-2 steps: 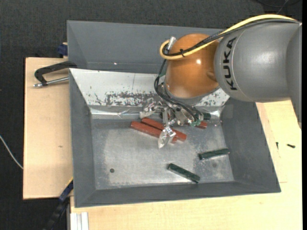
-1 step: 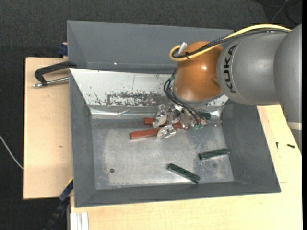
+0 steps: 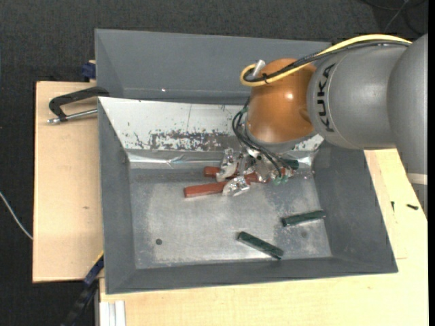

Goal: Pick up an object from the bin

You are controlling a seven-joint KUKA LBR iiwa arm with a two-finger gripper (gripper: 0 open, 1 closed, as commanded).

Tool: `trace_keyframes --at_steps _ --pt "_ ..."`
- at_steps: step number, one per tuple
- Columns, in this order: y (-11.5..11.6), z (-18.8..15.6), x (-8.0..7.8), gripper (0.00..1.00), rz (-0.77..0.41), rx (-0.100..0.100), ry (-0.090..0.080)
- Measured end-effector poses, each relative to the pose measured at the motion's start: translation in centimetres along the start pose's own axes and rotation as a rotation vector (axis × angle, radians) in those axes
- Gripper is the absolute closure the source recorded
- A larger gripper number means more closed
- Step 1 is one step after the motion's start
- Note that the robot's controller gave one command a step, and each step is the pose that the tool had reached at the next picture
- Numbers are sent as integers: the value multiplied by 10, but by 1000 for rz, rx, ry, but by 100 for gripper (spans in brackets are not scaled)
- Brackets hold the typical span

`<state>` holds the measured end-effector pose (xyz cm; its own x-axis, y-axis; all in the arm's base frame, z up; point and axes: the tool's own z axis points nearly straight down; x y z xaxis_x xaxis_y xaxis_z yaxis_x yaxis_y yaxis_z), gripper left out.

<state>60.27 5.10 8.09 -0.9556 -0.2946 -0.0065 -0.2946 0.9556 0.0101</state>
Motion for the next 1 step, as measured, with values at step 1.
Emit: trace_keyframes --at_steps 1 --pt "5 -151 27 100 18 11 -2"
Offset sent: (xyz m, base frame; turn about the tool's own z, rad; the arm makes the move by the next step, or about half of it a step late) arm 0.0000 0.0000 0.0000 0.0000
